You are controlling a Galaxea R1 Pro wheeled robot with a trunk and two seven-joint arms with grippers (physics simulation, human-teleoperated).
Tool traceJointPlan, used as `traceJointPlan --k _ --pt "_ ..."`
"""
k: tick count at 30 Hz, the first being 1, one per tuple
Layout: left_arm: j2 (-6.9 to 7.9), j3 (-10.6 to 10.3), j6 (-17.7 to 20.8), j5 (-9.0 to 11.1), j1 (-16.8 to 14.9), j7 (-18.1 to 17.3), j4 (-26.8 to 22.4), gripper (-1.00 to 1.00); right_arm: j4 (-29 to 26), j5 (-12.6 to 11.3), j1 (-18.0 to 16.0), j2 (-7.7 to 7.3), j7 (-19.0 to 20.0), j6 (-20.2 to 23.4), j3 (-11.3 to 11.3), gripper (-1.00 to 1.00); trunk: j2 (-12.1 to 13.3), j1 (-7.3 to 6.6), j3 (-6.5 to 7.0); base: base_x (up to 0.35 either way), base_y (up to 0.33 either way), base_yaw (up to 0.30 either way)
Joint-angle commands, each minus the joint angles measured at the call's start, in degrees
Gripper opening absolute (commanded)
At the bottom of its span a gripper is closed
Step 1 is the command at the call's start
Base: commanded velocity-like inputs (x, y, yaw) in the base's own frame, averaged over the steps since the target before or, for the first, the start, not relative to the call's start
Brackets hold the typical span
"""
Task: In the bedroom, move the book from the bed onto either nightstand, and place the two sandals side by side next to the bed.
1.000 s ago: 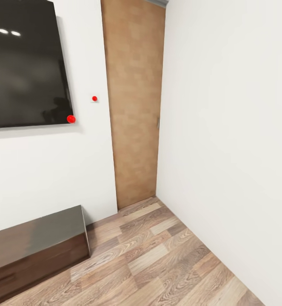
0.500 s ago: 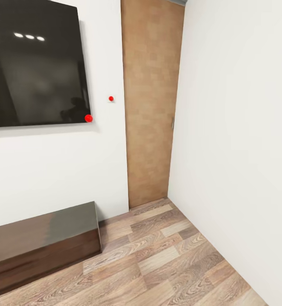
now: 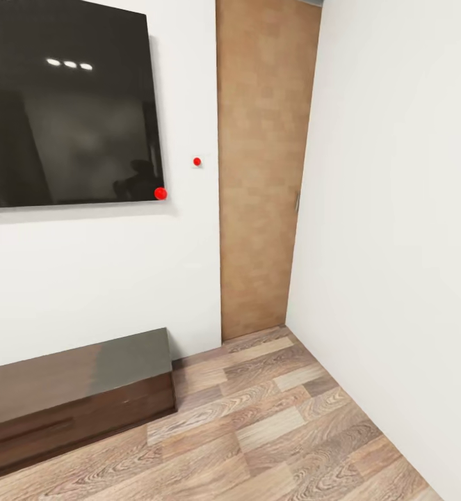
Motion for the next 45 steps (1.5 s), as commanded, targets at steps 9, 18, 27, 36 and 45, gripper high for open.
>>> traceJointPlan --k 9,18,27,36,45 --pt "0.00 0.00 -0.20 0.00 -0.03 -0.04 0.06 1.00 0.00 -0.05 -0.01 0.00 -0.04 -0.02 0.07 1.00 -0.02 0.00 -0.04 0.015 0.011 0.017" --pt "0.00 0.00 -0.20 0.00 -0.04 -0.04 0.06 1.00 0.00 -0.15 -0.01 0.02 -0.09 -0.02 0.03 1.00 -0.02 0.00 -0.04 0.004 0.003 0.011" --pt "0.00 0.00 -0.20 0.00 -0.04 -0.04 0.06 1.00 0.00 -0.20 -0.01 0.01 -0.12 -0.02 0.02 1.00 -0.02 0.00 -0.04 0.001 -0.020 0.049" --pt "-0.04 0.00 -0.20 0.00 -0.03 -0.04 0.06 1.00 0.02 -0.19 -0.01 0.01 -0.08 -0.02 0.06 1.00 -0.02 0.00 -0.04 0.000 -0.011 0.020" --pt "-0.11 0.00 -0.20 0.00 -0.04 -0.04 0.06 1.00 0.01 -0.26 -0.01 0.05 -0.14 -0.02 0.01 1.00 -0.02 0.00 -0.04 0.000 -0.003 0.095"
